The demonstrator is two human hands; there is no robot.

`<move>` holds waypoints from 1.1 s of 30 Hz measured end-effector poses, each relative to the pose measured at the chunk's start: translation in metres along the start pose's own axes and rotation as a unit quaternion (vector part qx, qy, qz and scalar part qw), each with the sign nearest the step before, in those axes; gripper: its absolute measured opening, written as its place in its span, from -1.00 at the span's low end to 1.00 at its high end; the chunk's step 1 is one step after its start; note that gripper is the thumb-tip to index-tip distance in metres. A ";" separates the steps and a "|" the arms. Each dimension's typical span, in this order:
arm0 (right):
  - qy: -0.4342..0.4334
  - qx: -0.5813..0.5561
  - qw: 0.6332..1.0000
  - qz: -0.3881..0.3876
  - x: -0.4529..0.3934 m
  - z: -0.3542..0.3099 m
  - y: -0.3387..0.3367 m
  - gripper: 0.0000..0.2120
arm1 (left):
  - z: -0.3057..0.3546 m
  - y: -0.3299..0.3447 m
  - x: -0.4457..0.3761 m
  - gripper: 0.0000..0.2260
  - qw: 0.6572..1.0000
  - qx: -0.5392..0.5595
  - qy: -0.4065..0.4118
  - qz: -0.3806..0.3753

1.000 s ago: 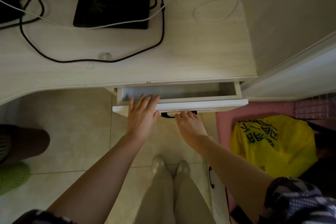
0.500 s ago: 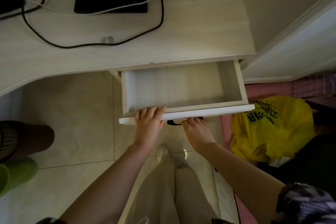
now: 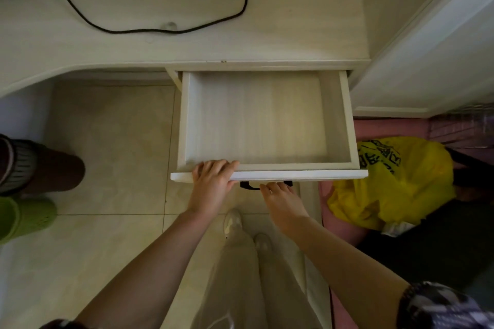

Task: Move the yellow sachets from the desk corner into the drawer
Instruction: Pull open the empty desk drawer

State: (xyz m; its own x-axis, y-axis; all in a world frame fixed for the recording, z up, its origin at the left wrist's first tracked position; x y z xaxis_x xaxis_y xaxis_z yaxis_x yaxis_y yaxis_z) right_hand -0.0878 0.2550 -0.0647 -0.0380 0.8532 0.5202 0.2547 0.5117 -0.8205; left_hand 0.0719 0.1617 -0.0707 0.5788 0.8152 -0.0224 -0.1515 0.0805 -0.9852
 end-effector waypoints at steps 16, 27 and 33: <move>0.015 -0.037 0.999 -0.013 0.029 -0.011 0.026 -0.53 | 0.021 -0.012 0.038 -0.58 0.998 0.027 -0.037 -0.053; 0.011 -0.103 0.994 -0.022 0.058 -0.023 0.005 -0.55 | 0.018 -0.047 0.056 -0.62 0.987 0.124 -0.077 -0.073; -0.019 -0.127 0.992 0.012 0.069 -0.057 -0.033 -0.60 | 0.013 -0.088 0.096 -0.62 0.966 0.176 -0.178 -0.058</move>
State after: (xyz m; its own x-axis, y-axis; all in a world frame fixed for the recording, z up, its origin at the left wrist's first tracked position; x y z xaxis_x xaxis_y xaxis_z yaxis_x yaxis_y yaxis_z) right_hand -0.0437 0.2909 0.0116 -0.0644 0.8710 0.4871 0.4913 0.4525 -0.7442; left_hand 0.1301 0.2401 0.0165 0.3062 0.9294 0.2059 -0.4023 0.3223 -0.8569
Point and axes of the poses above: each hand's wrist, its own x-axis away from the middle knuckle, its own y-axis out of the palm, z = x × y, the point moved 1 cm from there along -x, towards the middle knuckle, and after that the axes turned 3 degrees about -x, right-handed, at the moved point
